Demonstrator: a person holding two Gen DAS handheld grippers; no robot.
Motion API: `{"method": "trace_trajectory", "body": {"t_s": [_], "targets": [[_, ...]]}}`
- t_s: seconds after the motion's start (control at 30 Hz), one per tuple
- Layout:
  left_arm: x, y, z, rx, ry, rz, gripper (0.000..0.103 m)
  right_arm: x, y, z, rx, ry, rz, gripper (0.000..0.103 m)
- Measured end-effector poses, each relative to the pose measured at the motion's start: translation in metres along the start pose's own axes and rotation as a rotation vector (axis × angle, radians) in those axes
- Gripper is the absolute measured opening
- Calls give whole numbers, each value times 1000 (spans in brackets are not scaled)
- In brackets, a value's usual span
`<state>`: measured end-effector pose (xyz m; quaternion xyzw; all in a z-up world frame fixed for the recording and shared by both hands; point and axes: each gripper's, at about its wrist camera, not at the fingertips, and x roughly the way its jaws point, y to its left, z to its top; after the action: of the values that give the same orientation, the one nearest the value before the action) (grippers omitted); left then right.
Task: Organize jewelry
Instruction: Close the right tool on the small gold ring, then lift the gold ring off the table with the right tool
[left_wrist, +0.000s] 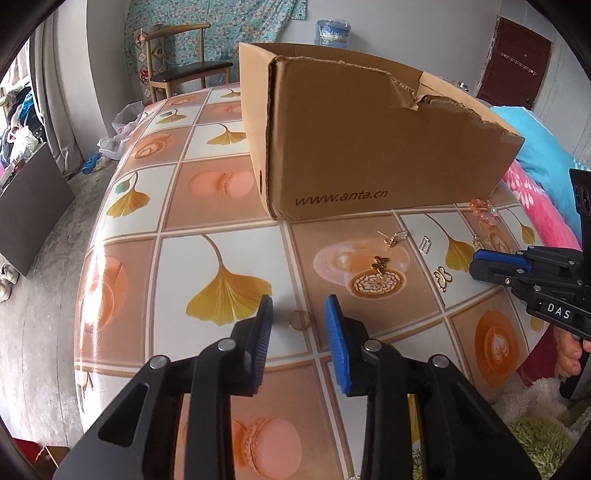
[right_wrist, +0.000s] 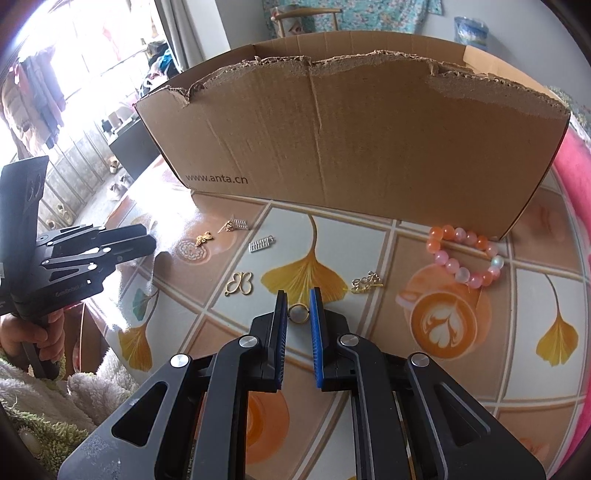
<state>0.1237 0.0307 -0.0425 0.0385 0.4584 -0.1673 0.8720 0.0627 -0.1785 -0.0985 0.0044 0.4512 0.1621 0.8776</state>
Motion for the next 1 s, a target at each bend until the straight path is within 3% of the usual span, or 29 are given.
{"method": "trace_trajectory", "body": {"t_s": [0.4,0.5,0.67,1.0], "targets": [[1,-6,-1,44,-1,33,12,-2,-1,2,3,-4,-5,10],[1,-7,-2,54,-4,37,12,-3,-1,2,-7,-3,-10,10],[0,-8,-3,63,-7,43,12,-12,2,3,-25,-21,-29,23],[0,-8,-5,60,-15,32,12,-7,7,-1,-52,6,-47,23]]}}
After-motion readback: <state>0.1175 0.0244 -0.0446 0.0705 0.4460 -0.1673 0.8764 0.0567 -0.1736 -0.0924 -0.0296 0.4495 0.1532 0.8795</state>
